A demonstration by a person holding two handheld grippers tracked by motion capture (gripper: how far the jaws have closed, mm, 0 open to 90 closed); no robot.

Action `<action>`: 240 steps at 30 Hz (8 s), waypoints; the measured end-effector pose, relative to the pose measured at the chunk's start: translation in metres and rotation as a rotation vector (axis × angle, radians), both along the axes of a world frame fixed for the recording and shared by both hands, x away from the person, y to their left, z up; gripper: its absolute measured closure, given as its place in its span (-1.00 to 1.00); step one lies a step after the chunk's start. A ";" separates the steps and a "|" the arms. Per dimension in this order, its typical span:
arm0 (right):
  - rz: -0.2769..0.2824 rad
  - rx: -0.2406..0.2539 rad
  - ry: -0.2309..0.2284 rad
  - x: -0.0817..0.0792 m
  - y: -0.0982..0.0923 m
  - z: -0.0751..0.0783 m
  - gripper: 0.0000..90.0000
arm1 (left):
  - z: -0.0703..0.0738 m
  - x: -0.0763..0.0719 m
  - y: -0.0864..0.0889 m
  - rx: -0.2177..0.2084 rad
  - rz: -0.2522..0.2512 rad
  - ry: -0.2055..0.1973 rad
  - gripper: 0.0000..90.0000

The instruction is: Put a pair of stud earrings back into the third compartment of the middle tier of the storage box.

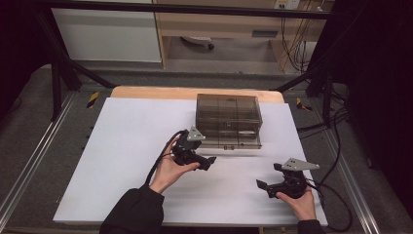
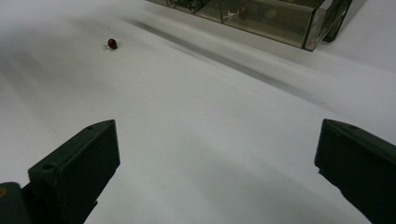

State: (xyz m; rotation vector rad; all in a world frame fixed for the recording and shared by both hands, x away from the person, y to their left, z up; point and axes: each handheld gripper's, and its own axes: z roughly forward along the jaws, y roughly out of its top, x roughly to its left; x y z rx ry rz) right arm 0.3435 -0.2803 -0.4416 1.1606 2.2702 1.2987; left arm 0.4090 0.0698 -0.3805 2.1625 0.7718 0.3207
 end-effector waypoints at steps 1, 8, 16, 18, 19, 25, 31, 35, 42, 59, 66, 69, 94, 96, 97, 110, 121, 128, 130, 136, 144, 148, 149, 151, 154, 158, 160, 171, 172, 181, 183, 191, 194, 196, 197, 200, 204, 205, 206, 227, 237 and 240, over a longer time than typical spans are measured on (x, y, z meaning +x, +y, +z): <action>0.000 0.000 0.000 0.000 0.000 0.000 -0.99 | 0.000 0.000 0.000 0.000 0.000 0.000 -0.79; 0.001 -0.004 -0.001 0.000 0.000 0.000 -0.99 | -0.011 -0.007 0.014 -0.006 0.015 0.014 -0.79; -0.001 -0.003 0.005 0.000 0.000 -0.001 -0.99 | -0.023 -0.010 0.018 0.015 0.020 0.037 -0.69; 0.000 -0.006 0.003 0.000 0.000 -0.001 -0.99 | -0.030 -0.009 0.016 0.021 0.010 0.056 -0.62; 0.000 -0.006 0.003 0.000 0.000 -0.001 -0.99 | -0.030 -0.009 0.016 0.021 0.010 0.056 -0.60; 0.000 -0.006 0.002 0.000 0.000 -0.001 -0.99 | -0.043 -0.009 0.009 0.038 0.001 0.083 -0.36; 0.002 -0.008 0.001 0.000 0.000 -0.001 -0.99 | -0.051 -0.006 0.007 0.053 -0.001 0.100 -0.08; 0.002 -0.009 0.001 0.000 0.000 -0.001 -0.99 | -0.055 -0.006 0.005 0.069 -0.005 0.103 0.16; 0.002 -0.005 0.001 0.000 0.000 -0.001 -0.99 | -0.060 -0.005 -0.001 0.091 -0.012 0.089 0.44; 0.004 -0.006 -0.001 0.000 0.000 0.000 -0.99 | -0.065 -0.003 -0.005 0.094 -0.017 0.092 0.77; 0.004 -0.005 -0.001 0.000 0.000 0.000 -0.99 | -0.065 -0.002 -0.004 0.088 -0.018 0.101 0.80; 0.003 -0.004 0.000 0.000 0.000 0.000 -0.99 | -0.065 -0.002 -0.004 0.086 -0.015 0.099 0.80; 0.005 -0.005 0.005 0.000 0.000 -0.001 -0.99 | -0.047 -0.009 0.006 0.054 -0.015 0.092 0.81; 0.005 -0.005 0.005 0.000 0.000 -0.001 -0.99 | -0.044 -0.010 0.006 0.052 -0.014 0.092 0.81; 0.004 -0.004 0.003 0.000 0.000 -0.001 -0.99 | -0.043 -0.010 0.006 0.045 -0.013 0.092 0.81; 0.005 -0.006 0.002 0.000 0.000 0.000 -0.99 | -0.022 -0.010 -0.006 0.032 -0.038 0.073 0.81; 0.005 -0.006 0.003 0.000 0.000 -0.001 -0.99 | -0.005 -0.004 -0.027 0.026 -0.069 0.055 0.81; 0.004 -0.002 -0.001 0.000 -0.001 0.000 -0.99 | 0.004 0.003 -0.049 0.049 -0.090 0.039 0.81; 0.003 -0.001 0.000 0.000 -0.001 0.000 -0.99 | 0.005 0.004 -0.051 0.051 -0.094 0.037 0.81; 0.003 -0.002 -0.001 0.000 -0.001 0.000 -0.99 | 0.010 0.011 -0.068 0.053 -0.106 0.027 0.81; 0.007 -0.003 0.001 0.000 -0.001 0.000 -0.99 | 0.015 0.022 -0.088 0.049 -0.111 0.028 0.81; 0.007 -0.003 0.000 -0.001 -0.001 0.000 -0.99 | 0.016 0.026 -0.094 0.037 -0.109 0.034 0.81; 0.009 -0.006 -0.001 0.000 -0.001 0.000 -0.99 | 0.016 0.027 -0.096 0.038 -0.110 0.032 0.81; 0.009 -0.007 0.000 0.000 -0.001 0.000 -0.99 | 0.016 0.029 -0.100 0.046 -0.111 0.034 0.81; 0.008 -0.001 0.002 -0.001 -0.001 0.000 -0.99 | 0.015 0.034 -0.107 0.045 -0.111 0.030 0.81; 0.005 0.000 0.002 -0.001 -0.002 0.000 -0.99 | 0.014 0.037 -0.112 0.042 -0.111 0.033 0.81; 0.006 0.001 -0.001 -0.001 -0.002 0.000 -0.99 | 0.013 0.039 -0.116 0.048 -0.112 0.032 0.81; 0.008 -0.001 -0.001 0.000 -0.002 -0.001 -0.99 | 0.011 0.054 -0.133 0.058 -0.097 0.034 0.81; 0.007 -0.003 -0.003 0.000 -0.002 -0.001 -0.99 | 0.010 0.056 -0.135 0.058 -0.094 0.035 0.81; 0.007 -0.003 -0.003 -0.001 -0.002 -0.001 -0.99 | 0.006 0.064 -0.144 0.065 -0.078 0.019 0.81; 0.006 -0.001 -0.004 -0.001 -0.002 -0.001 -0.99 | 0.004 0.066 -0.145 0.064 -0.071 0.017 0.81; 0.007 -0.002 -0.004 -0.001 -0.002 -0.001 -0.99 | -0.010 0.073 -0.149 0.098 -0.057 0.029 0.80; 0.009 -0.004 -0.005 -0.001 -0.002 -0.001 -0.99 | -0.014 0.074 -0.152 0.103 -0.055 0.030 0.80; 0.009 -0.002 -0.004 -0.001 -0.003 0.000 -0.99 | -0.016 0.075 -0.153 0.109 -0.054 0.029 0.80; 0.009 -0.002 -0.004 -0.001 -0.003 0.000 -0.99 | -0.016 0.075 -0.153 0.109 -0.054 0.029 0.79; 0.009 -0.003 -0.003 -0.001 -0.002 -0.001 -0.99 | -0.019 0.076 -0.153 0.109 -0.051 0.031 0.74; 0.008 0.000 -0.002 -0.001 -0.002 0.000 -0.99 | -0.017 0.076 -0.152 0.099 -0.048 0.028 0.62; 0.008 0.000 -0.002 -0.001 -0.002 0.000 -0.99 | -0.017 0.076 -0.152 0.099 -0.048 0.028 0.57; 0.007 0.000 -0.002 -0.001 -0.002 0.000 -0.99 | -0.016 0.075 -0.151 0.096 -0.047 0.027 0.57; 0.005 0.005 0.000 -0.001 -0.002 0.000 -0.99 | 0.009 0.046 -0.110 0.047 -0.044 -0.024 -0.29; 0.002 0.005 0.001 -0.002 -0.002 0.000 -0.99 | 0.008 0.028 -0.079 0.021 -0.064 -0.032 -0.63; 0.001 0.007 0.004 -0.002 -0.002 0.000 -0.99 | 0.006 0.020 -0.063 0.014 -0.067 -0.040 -0.72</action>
